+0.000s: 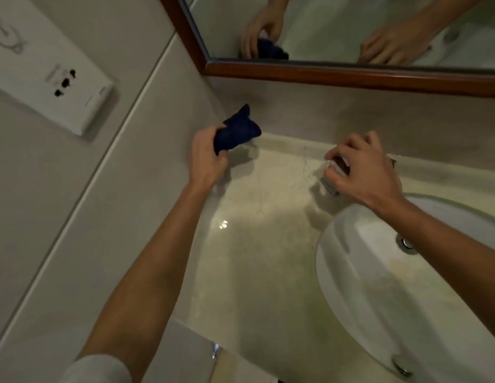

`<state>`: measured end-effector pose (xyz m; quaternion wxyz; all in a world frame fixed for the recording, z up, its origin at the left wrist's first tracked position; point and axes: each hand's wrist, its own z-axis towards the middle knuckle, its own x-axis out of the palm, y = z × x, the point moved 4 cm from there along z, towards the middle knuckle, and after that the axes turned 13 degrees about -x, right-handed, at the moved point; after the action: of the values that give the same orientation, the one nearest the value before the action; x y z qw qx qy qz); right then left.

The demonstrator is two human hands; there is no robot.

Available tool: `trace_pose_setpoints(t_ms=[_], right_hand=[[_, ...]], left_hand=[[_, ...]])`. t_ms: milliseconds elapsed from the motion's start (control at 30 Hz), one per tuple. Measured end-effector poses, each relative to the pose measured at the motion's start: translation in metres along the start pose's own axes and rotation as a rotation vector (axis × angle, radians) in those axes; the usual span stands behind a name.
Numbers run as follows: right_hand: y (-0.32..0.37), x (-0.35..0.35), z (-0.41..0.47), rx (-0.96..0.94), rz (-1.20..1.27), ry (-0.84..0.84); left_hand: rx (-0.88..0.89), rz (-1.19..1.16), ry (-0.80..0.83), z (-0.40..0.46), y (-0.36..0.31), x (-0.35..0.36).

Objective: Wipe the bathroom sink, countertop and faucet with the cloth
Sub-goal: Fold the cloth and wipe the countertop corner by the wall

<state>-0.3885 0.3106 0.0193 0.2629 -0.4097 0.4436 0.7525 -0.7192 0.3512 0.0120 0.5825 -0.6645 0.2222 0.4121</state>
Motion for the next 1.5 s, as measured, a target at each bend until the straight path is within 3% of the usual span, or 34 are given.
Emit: trace_pose_setpoints(t_ms=[100,167,267,433,633,833,1033,1267,1500], right_hand=[[-0.003,0.002,0.002,0.008,-0.004,-0.010],[-0.004,0.003,0.002,0.022,0.004,-0.018],[-0.004,0.005,0.002,0.027,-0.001,-0.016],[-0.005,0.008,0.001,0.023,-0.016,-0.030],[-0.005,0.009,0.000,0.008,-0.056,-0.058],[-0.005,0.009,-0.003,-0.014,-0.056,-0.068],[-0.009,0.011,-0.002,-0.033,0.044,-0.090],[-0.004,0.009,0.001,-0.016,-0.002,-0.047],[-0.003,0.008,-0.001,-0.003,0.008,-0.036]], left_hand=[[0.243,0.192,0.139,0.017,0.012,0.060],[0.197,0.183,0.264,0.009,0.023,0.089],[0.074,0.042,0.162,0.005,0.018,0.100],[0.149,0.226,0.038,0.031,0.019,0.120],[0.078,0.203,-0.092,0.068,0.007,0.132],[0.169,0.244,-0.101,0.075,0.018,0.125],[0.028,0.042,-0.150,0.051,-0.001,0.147],[0.204,0.055,-0.084,0.002,-0.064,0.197],[0.346,0.230,-0.044,0.015,-0.055,0.186]])
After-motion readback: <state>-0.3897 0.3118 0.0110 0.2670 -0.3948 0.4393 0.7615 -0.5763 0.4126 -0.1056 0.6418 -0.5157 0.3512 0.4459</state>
